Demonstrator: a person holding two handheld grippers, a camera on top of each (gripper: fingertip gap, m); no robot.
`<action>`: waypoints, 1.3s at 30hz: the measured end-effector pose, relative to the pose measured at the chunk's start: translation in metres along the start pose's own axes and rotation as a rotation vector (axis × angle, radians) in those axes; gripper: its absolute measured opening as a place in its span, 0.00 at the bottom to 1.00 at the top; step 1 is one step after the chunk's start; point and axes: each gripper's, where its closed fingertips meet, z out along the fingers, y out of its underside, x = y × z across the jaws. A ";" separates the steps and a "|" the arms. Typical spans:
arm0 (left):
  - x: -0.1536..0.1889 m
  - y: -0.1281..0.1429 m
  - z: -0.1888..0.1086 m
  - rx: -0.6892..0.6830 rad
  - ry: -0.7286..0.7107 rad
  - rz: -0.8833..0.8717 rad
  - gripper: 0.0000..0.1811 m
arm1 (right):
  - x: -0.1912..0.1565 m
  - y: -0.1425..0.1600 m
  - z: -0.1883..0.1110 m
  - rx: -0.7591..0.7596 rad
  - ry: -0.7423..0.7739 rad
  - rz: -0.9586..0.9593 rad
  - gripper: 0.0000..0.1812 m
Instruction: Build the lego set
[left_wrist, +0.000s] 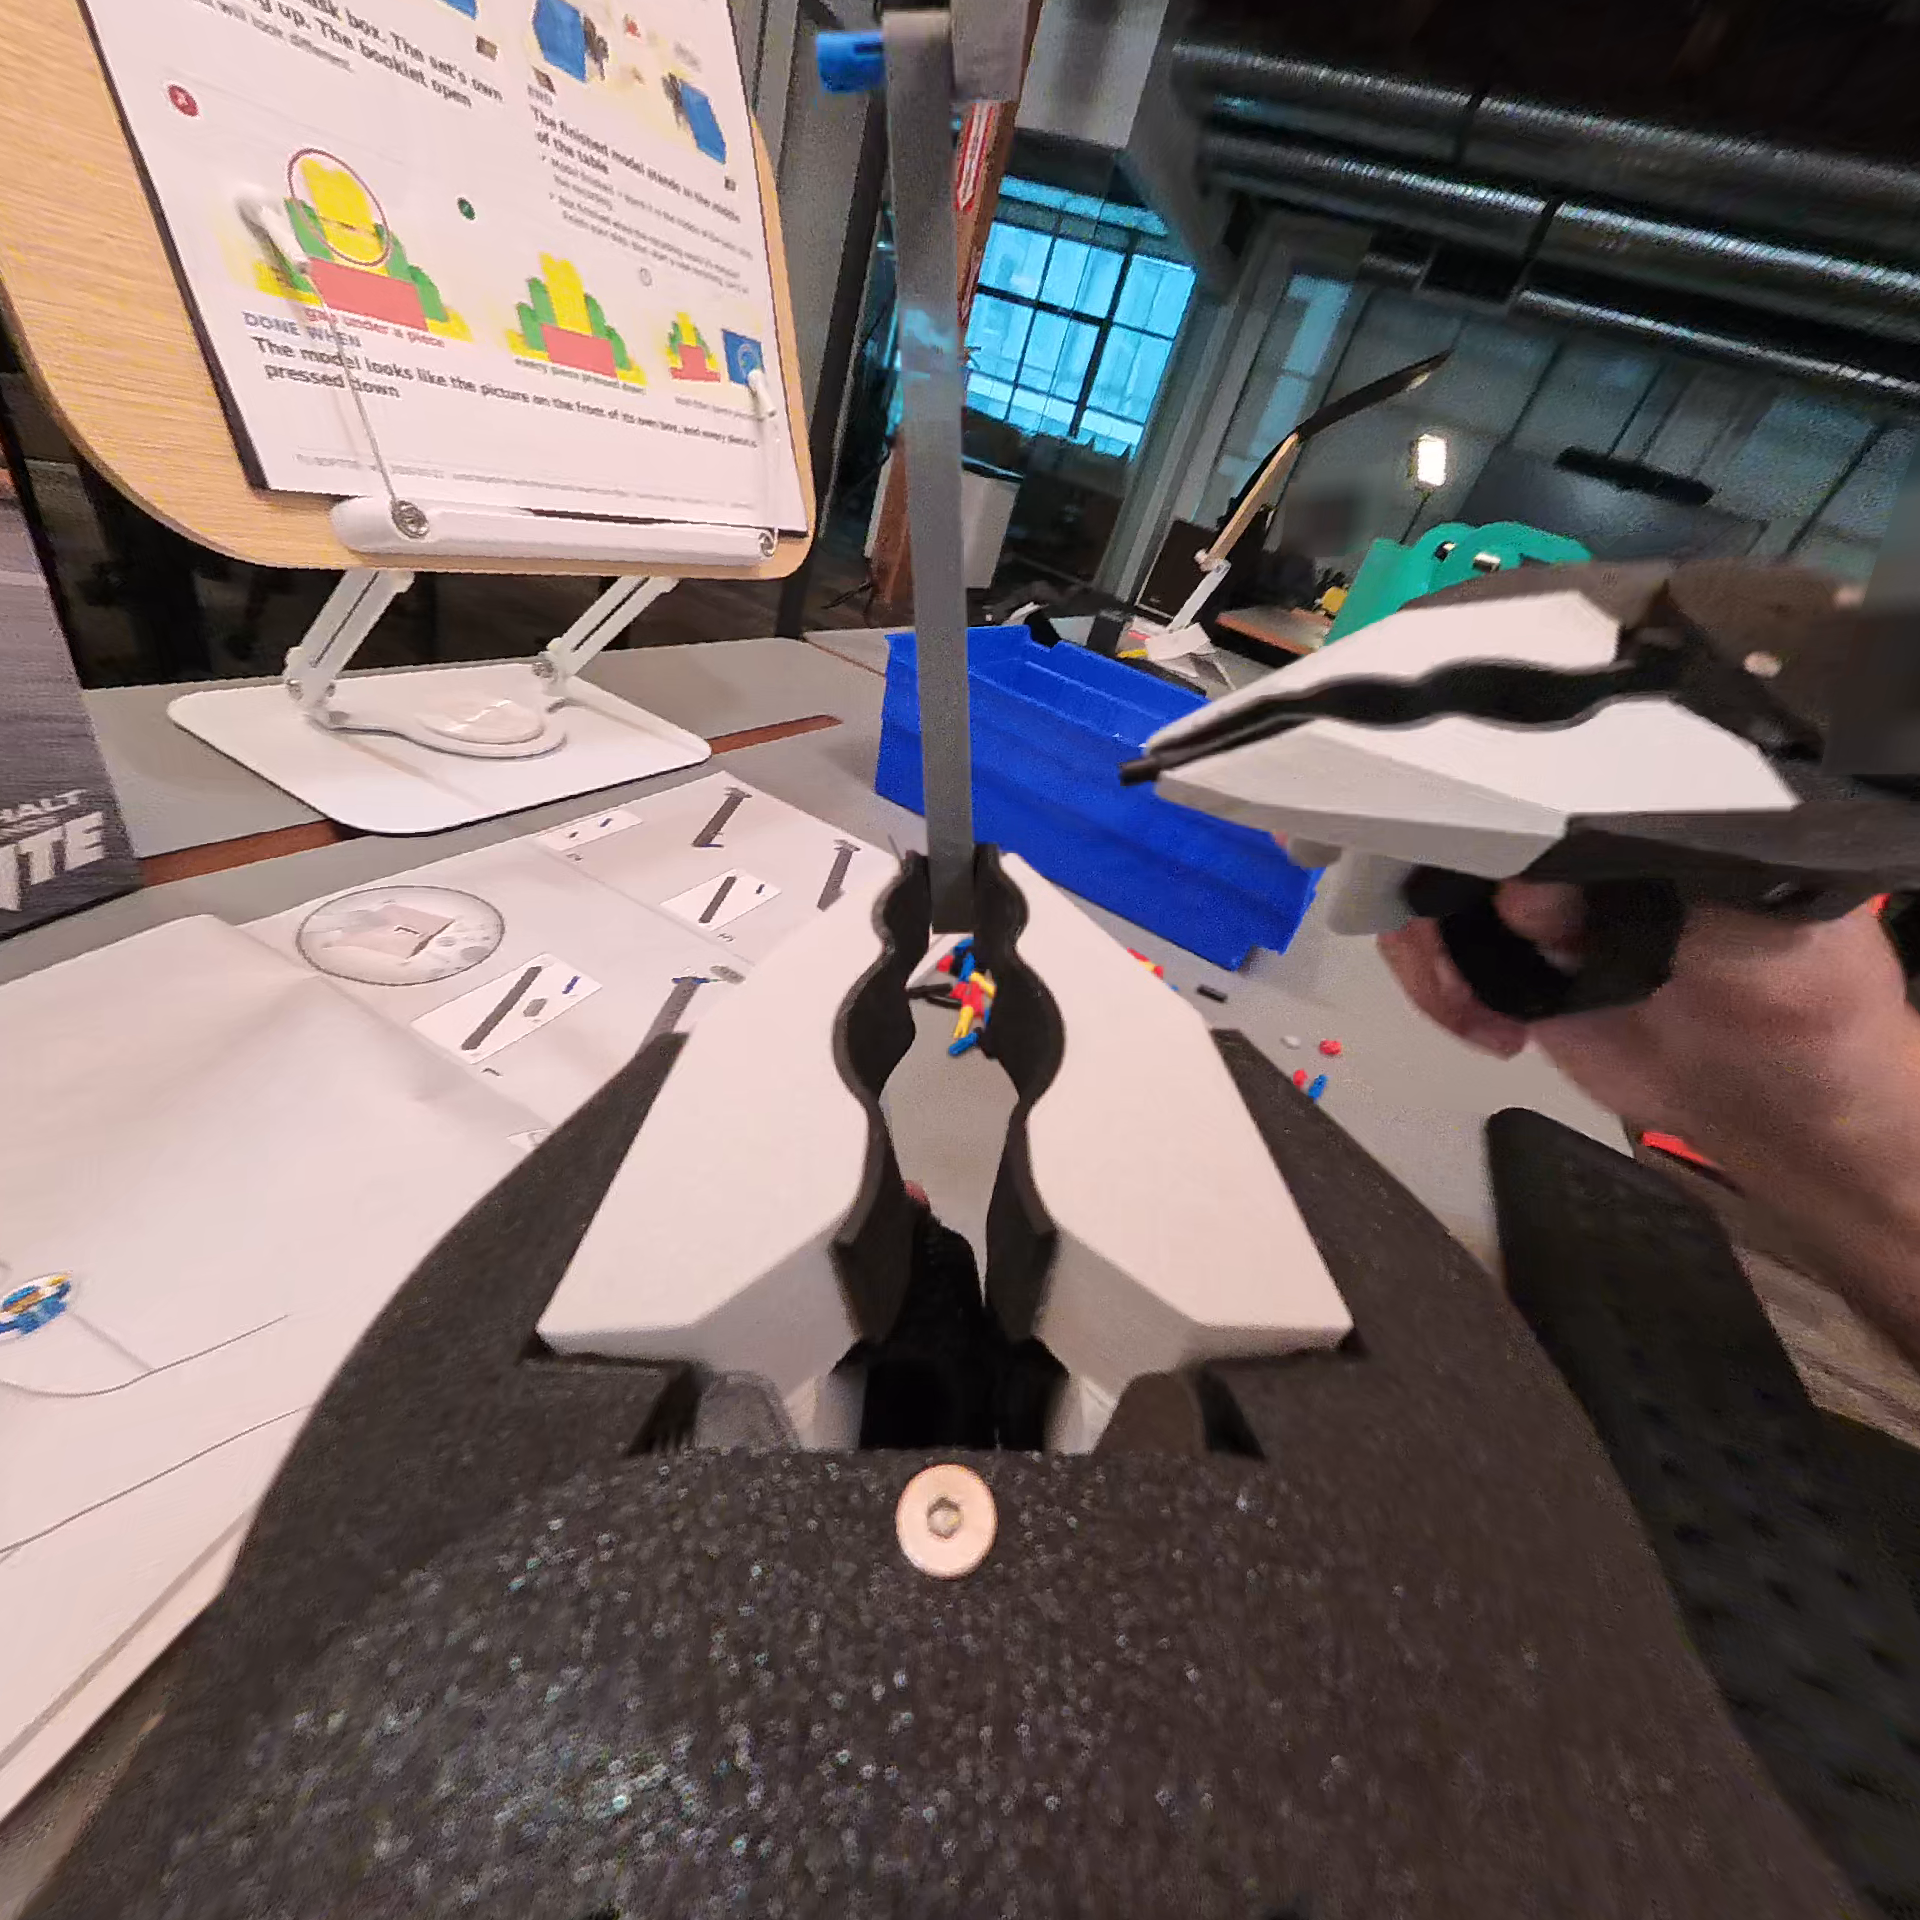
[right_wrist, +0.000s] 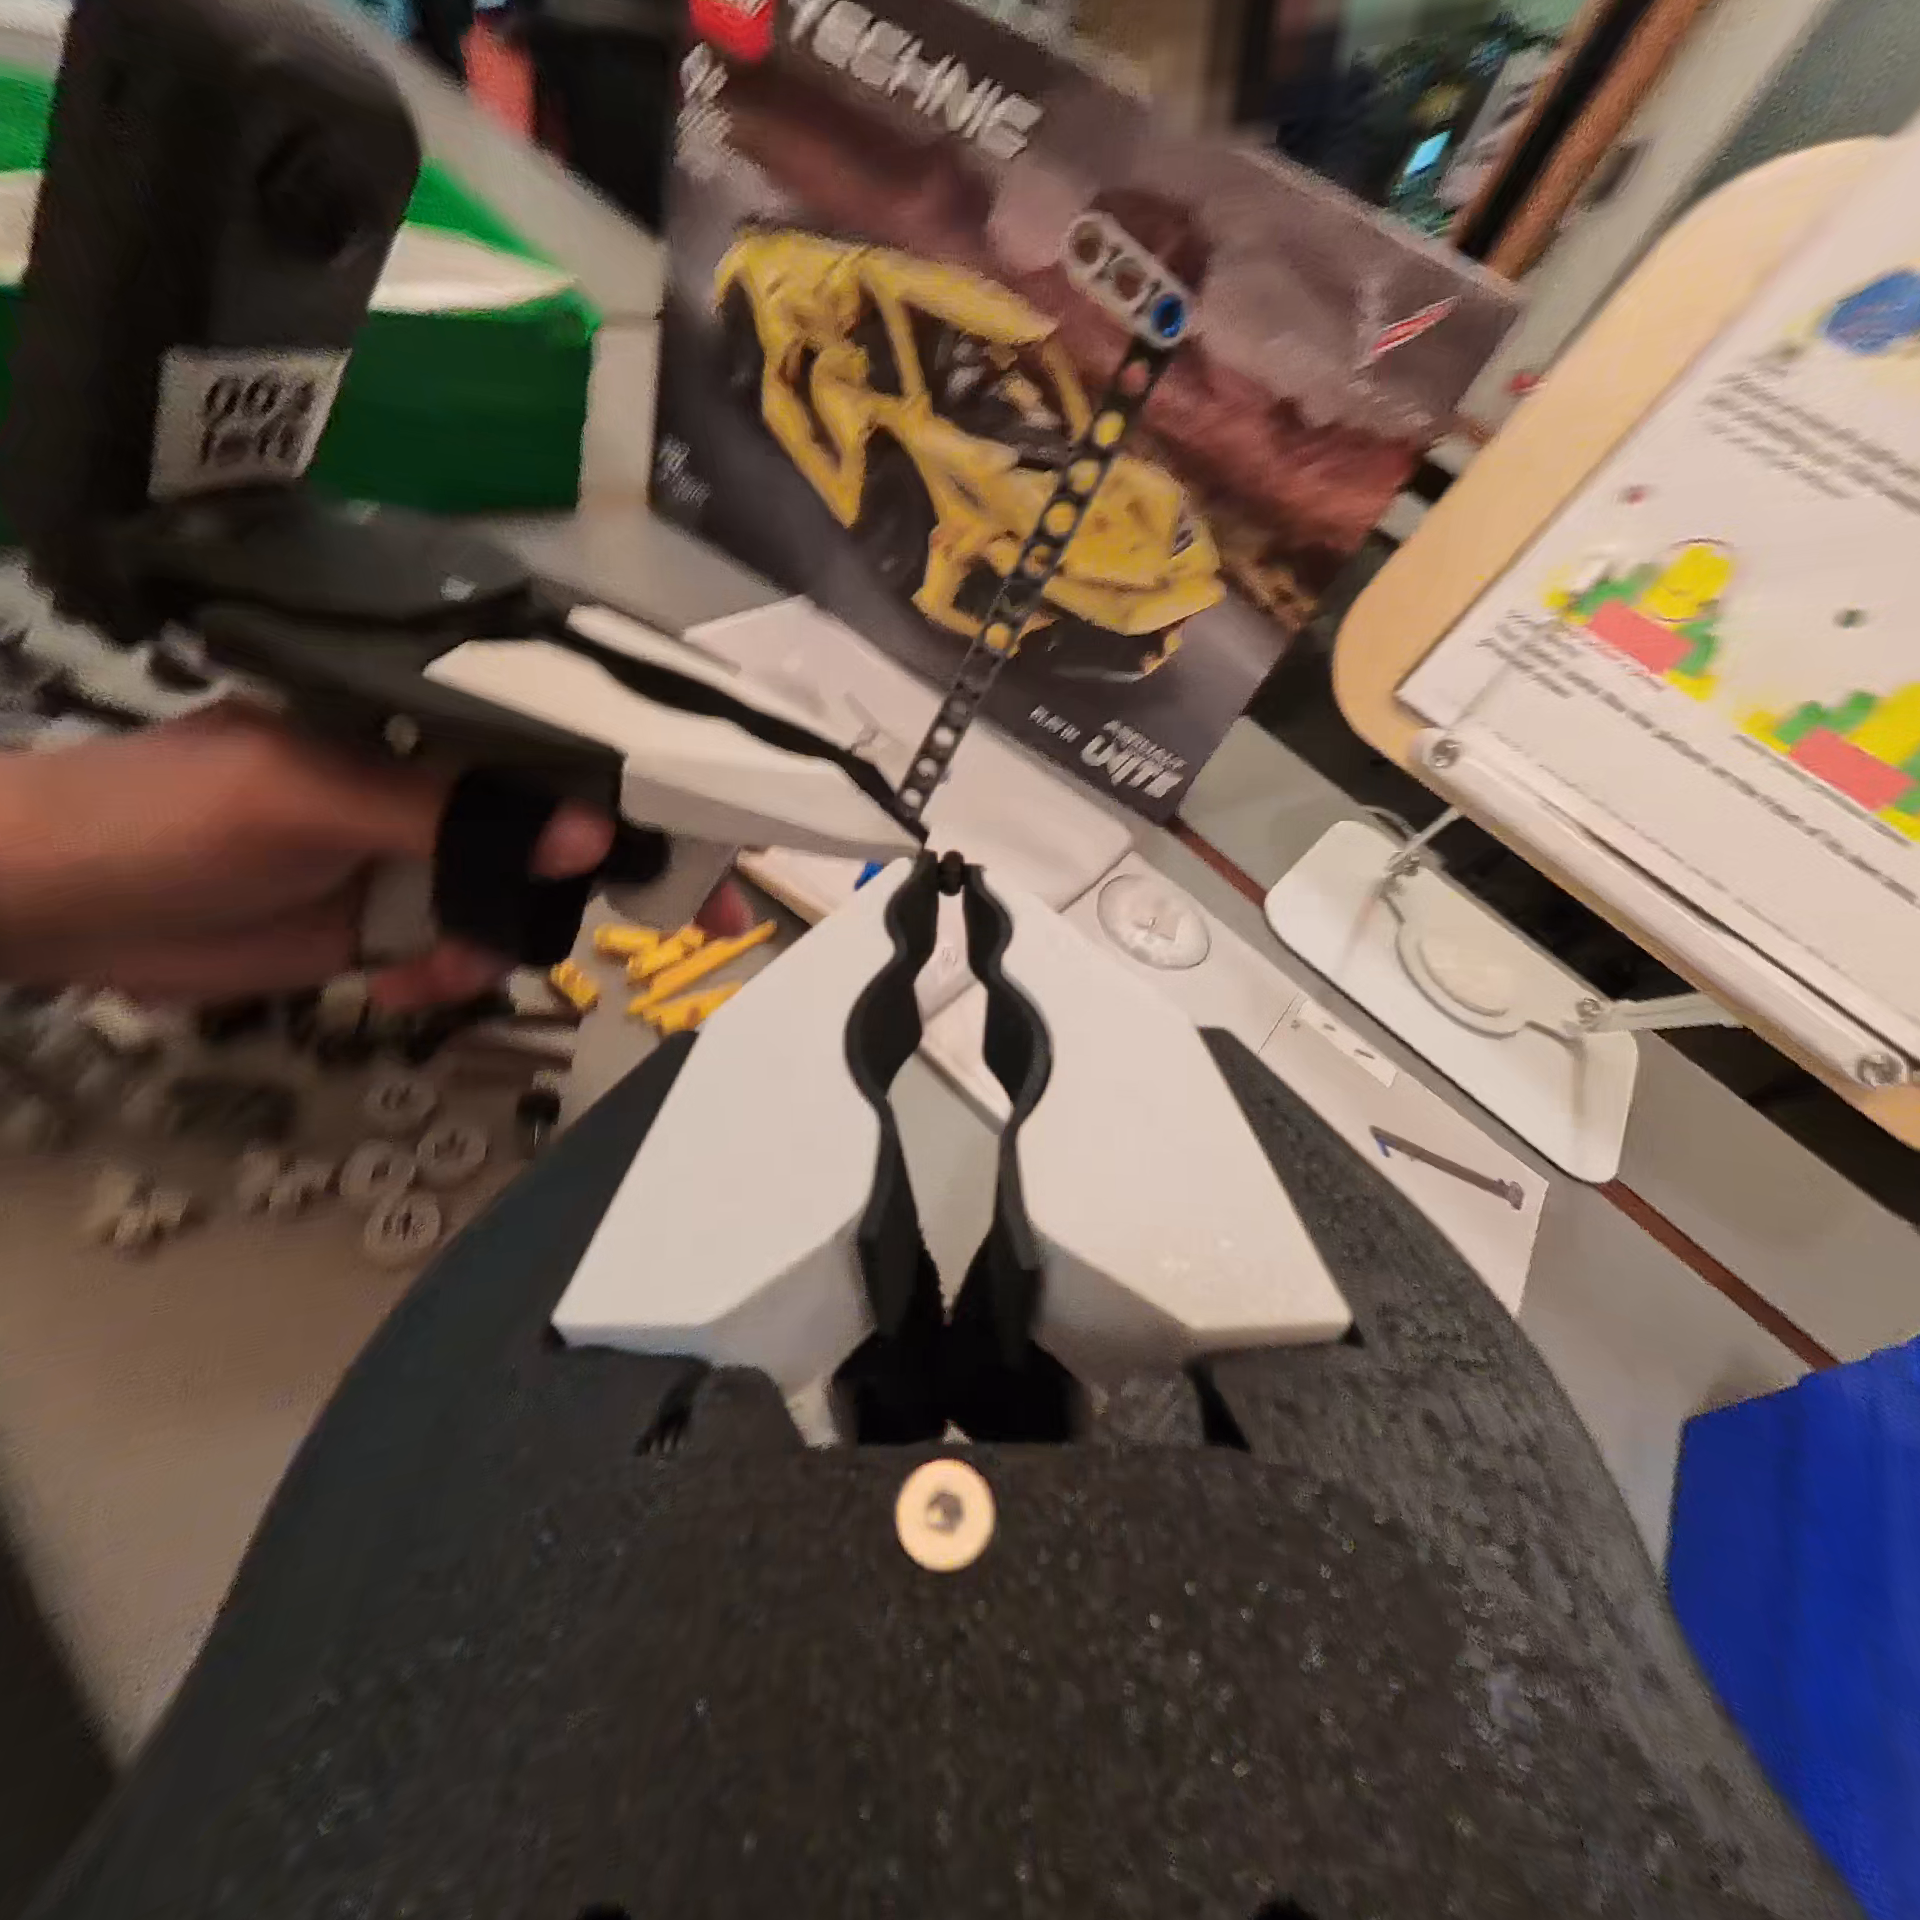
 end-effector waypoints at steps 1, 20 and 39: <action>0.002 0.000 0.000 0.003 0.010 -0.008 0.03 | -0.001 -0.002 0.003 0.034 0.033 0.038 0.02; 0.012 -0.005 0.000 0.037 -0.022 0.106 0.03 | -0.010 -0.003 0.017 0.125 0.104 0.199 0.02; 0.018 -0.019 -0.009 0.091 -0.106 0.415 0.03 | -0.016 -0.017 0.009 0.160 -0.013 0.291 0.02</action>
